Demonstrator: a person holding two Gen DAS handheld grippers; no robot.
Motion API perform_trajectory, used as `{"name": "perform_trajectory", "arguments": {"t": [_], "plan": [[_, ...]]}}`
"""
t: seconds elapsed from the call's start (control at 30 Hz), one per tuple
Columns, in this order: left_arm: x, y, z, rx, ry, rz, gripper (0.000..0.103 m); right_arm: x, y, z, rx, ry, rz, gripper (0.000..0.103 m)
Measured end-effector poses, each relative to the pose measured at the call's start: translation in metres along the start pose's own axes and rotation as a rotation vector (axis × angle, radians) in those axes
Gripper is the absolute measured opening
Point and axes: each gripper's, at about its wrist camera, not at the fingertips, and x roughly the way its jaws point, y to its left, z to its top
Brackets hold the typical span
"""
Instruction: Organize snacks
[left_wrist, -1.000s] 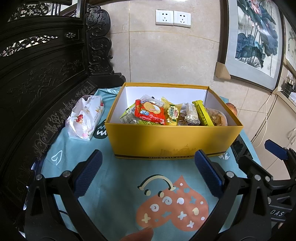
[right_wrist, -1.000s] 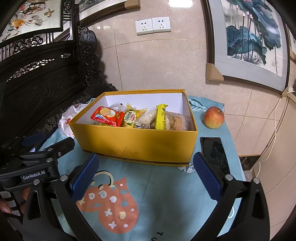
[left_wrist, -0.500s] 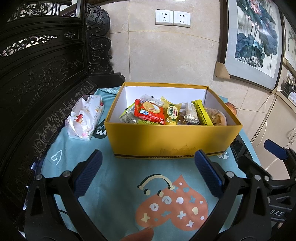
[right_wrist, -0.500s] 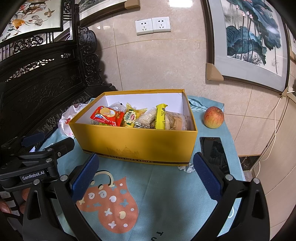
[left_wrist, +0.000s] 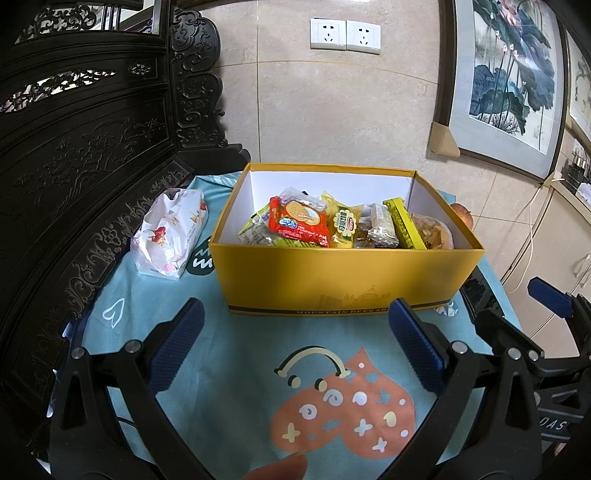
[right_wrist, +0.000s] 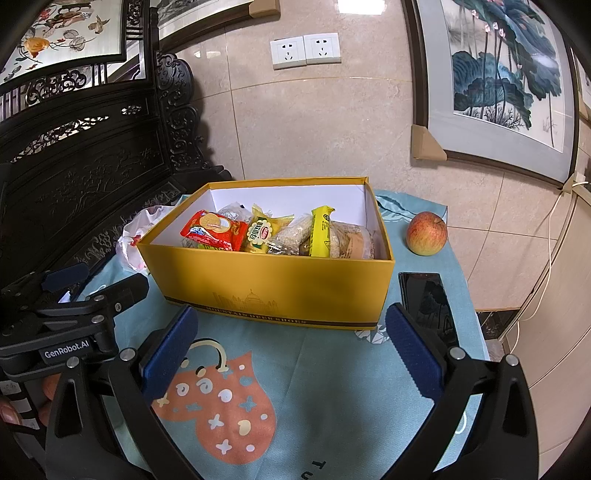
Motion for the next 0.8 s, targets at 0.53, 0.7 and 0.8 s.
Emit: {"name": "perform_trajectory", "arguments": {"t": [0.53, 0.7, 0.8], "plan": [[0.0004, -0.0006, 0.0, -0.002, 0.008, 0.006, 0.101, 0.0001, 0.0004, 0.0, 0.0, 0.0, 0.0, 0.102], [0.0005, -0.0005, -0.0002, -0.001, 0.008, 0.005, 0.101, 0.0001, 0.0004, -0.0001, 0.0, 0.001, 0.0, 0.102], [0.0004, -0.0003, -0.0003, -0.001, 0.007, 0.005, 0.101, 0.0, 0.0004, -0.0001, -0.001, 0.001, 0.0, 0.102]]}}
